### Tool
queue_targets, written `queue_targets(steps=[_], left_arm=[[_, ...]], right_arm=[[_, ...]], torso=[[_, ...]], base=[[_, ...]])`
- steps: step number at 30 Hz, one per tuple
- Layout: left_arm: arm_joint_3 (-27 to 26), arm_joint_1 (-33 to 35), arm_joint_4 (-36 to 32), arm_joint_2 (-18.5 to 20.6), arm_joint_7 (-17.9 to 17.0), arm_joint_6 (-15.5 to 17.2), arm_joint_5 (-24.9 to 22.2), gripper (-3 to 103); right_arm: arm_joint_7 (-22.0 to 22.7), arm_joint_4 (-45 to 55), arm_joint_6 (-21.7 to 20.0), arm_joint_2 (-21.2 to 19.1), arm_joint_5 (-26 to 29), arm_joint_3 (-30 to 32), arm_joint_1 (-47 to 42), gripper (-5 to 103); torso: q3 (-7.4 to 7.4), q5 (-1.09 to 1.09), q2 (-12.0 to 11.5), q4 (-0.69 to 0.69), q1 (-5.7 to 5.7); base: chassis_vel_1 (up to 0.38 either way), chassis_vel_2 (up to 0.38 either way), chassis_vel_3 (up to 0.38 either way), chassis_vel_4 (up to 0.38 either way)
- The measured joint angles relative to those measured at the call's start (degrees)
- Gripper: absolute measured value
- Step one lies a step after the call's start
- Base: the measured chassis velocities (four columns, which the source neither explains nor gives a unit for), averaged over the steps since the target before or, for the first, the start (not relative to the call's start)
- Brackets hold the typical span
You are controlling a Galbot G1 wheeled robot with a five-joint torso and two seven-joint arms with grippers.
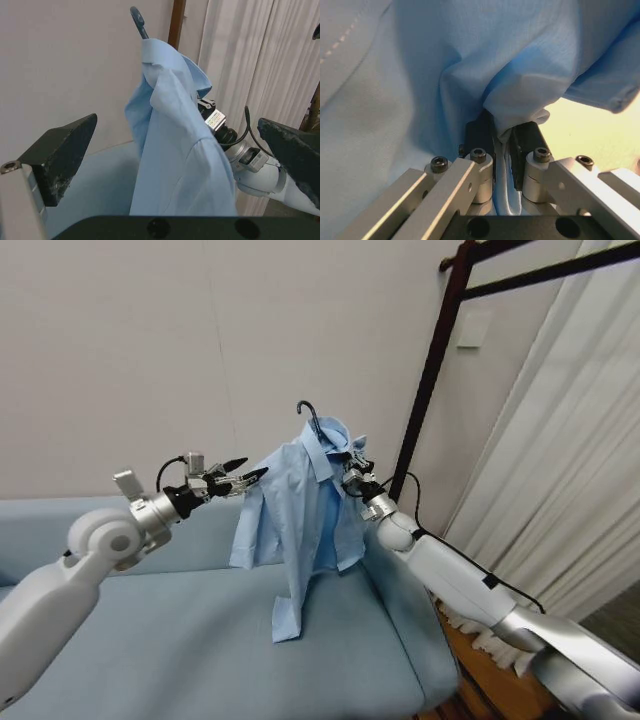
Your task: Pick up the clothes from the sofa and hang them on the clothes hanger.
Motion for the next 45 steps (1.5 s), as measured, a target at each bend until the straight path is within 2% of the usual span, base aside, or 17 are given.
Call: queue_targets(steps=[3, 4, 7, 9, 10, 11, 14, 15, 19, 20, 24, 27, 32, 40, 44, 45], left_arm=[[2.2, -4.3, 0.5, 2.1, -2.5, 2.0, -5.3, 100], [2.2, -4.3, 0.5, 2.1, -2.5, 2.0, -5.3, 100], [9.0, -12.7, 3.5, 2.2, -3.6, 3.9, -9.8, 100], [15.1, -18.9, 6.1, 0.9, -3.5, 4.9, -10.9, 100], [15.1, -18.9, 6.1, 0.9, -3.5, 4.9, -10.9, 100], [17.9, -21.6, 7.1, 0.0, -4.0, 5.6, -11.3, 100], [24.0, -27.8, 8.2, -1.6, -8.5, 9.5, -14.3, 100], [24.0, -27.8, 8.2, -1.6, -8.5, 9.5, -14.3, 100], [27.1, -32.9, 7.8, -1.9, -14.7, 15.0, -18.3, 100], [27.1, -32.9, 7.8, -1.9, -14.7, 15.0, -18.3, 100], [31.5, -39.2, 9.0, -2.5, -18.7, 19.1, -21.4, 100], [33.7, -41.5, 9.7, -3.1, -19.7, 20.3, -22.1, 103], [37.4, -44.9, 11.0, -4.7, -21.5, 20.7, -22.7, 100], [40.7, -46.8, 10.8, -4.8, -22.3, 20.6, -22.9, 96], [42.7, -48.1, 11.1, -4.8, -22.2, 20.6, -22.9, 76], [43.1, -48.4, 11.1, -4.8, -22.2, 20.5, -22.9, 76]], right_arm=[[0.2, -0.9, 1.3, 0.8, -3.6, 0.0, 0.0, 7], [0.2, -0.9, 1.3, 0.8, -3.6, 0.0, 0.0, 7], [0.3, -0.8, 2.0, 1.3, -5.8, 0.0, 0.0, 7], [0.4, -0.2, 2.2, 1.2, -6.3, 0.0, 0.0, 7], [0.4, -0.2, 2.2, 1.2, -6.3, 0.0, 0.0, 7], [0.4, 0.0, 2.2, 1.1, -6.3, 0.0, -0.2, 7], [0.5, 0.6, 2.2, 0.2, -6.1, 0.0, -0.8, 7], [0.5, 0.6, 2.2, 0.2, -6.1, 0.0, -0.8, 7], [0.5, 1.3, 2.2, -1.2, -5.4, 0.3, -1.9, 7], [0.5, 1.3, 2.2, -1.2, -5.4, 0.3, -1.9, 7], [0.5, 1.1, 2.4, -1.1, -5.3, 0.4, -1.6, 7], [0.5, 0.9, 2.4, -0.6, -5.3, 0.1, -1.0, 7], [0.4, -0.3, 2.9, 0.8, -5.9, -0.4, 0.9, 7], [0.4, -1.2, 3.4, 1.5, -6.8, -0.5, 1.8, 7], [0.4, -1.2, 3.5, 1.4, -6.9, -0.5, 2.1, 7], [0.4, -1.2, 3.5, 1.3, -6.9, -0.6, 2.1, 7]], torso=[[0.0, 0.01, 0.0, -0.01, 0.0], [0.0, 0.01, 0.0, -0.01, 0.0], [0.0, 0.0, 0.0, -0.02, 0.0], [0.0, 0.01, 0.0, -0.02, 0.0], [0.0, 0.01, 0.0, -0.02, 0.0], [0.0, -0.01, 0.0, -0.03, 0.0], [0.01, 0.02, 0.0, -0.05, 0.01], [0.01, 0.02, 0.0, -0.05, 0.01], [0.0, 0.01, 0.0, -0.02, 0.01], [0.0, 0.01, 0.0, -0.02, 0.01], [0.01, 0.02, 0.0, -0.02, 0.01], [0.0, 0.01, 0.0, -0.03, 0.0], [0.01, 0.0, 0.0, -0.02, 0.01], [0.01, 0.0, 0.0, -0.02, 0.01], [0.01, 0.0, 0.0, -0.02, 0.01], [0.01, 0.0, 0.0, -0.02, 0.01]], base=[[0.0, 0.0, 0.0, 0.0], [0.0, 0.0, 0.0, 0.0], [0.0, 0.0, 0.0, 0.0], [0.0, 0.0, 0.0, 0.0], [0.0, 0.0, 0.0, 0.0], [0.0, 0.0, 0.0, 0.0], [0.0, 0.0, 0.0, 0.0], [0.0, 0.0, 0.0, 0.0], [0.0, 0.0, 0.0, 0.0], [0.0, 0.0, 0.0, 0.0], [0.0, 0.0, 0.0, 0.0], [0.0, 0.0, 0.0, 0.0], [0.0, 0.0, 0.0, 0.0], [0.0, 0.0, 0.0, 0.0], [0.0, 0.0, 0.0, 0.0], [0.0, 0.0, 0.0, 0.0]])
